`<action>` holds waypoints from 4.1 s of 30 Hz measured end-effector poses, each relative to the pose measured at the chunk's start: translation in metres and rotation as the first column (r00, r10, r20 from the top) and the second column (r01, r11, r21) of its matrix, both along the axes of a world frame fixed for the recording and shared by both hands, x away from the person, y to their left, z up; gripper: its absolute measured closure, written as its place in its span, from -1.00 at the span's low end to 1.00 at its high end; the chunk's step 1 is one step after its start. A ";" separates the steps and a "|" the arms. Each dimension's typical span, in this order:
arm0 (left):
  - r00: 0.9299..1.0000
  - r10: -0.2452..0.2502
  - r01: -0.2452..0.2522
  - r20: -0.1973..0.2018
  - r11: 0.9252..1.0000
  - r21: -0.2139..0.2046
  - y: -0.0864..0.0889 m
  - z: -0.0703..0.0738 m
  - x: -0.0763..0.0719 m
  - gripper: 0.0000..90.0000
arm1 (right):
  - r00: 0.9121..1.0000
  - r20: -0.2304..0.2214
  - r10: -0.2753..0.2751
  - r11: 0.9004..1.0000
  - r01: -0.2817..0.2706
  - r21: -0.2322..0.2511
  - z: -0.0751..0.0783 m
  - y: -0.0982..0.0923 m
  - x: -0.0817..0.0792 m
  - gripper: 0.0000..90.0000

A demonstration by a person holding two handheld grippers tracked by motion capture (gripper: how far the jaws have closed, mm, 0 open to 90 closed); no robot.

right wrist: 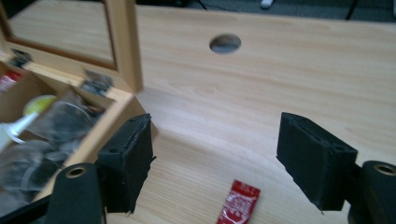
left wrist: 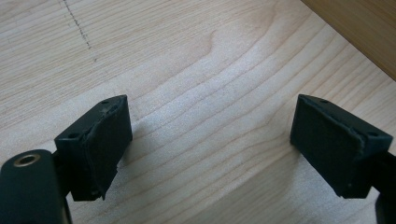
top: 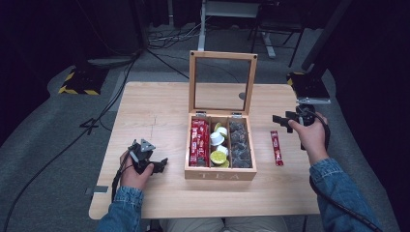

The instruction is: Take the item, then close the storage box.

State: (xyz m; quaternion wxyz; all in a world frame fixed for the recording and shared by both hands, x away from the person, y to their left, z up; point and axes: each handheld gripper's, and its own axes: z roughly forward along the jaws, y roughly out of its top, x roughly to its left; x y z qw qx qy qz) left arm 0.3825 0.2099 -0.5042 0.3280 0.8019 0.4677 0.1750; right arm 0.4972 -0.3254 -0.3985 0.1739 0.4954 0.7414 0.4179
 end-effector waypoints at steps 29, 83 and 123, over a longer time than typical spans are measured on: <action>1.000 0.009 -0.009 0.000 1.000 0.001 0.000 0.000 -0.001 -0.71 | 0.976 0.187 0.115 0.991 -0.124 0.040 0.080 0.048 0.023 -0.45; 1.000 0.011 -0.011 0.000 1.000 0.001 0.003 0.000 -0.004 -0.72 | 0.967 0.155 0.203 0.970 -0.220 0.103 0.077 0.107 0.118 -0.15; 1.000 0.028 -0.028 -0.011 1.000 0.005 0.001 0.000 -0.002 -0.81 | 0.942 0.178 0.286 0.958 -0.286 -0.024 0.115 0.095 0.000 -0.25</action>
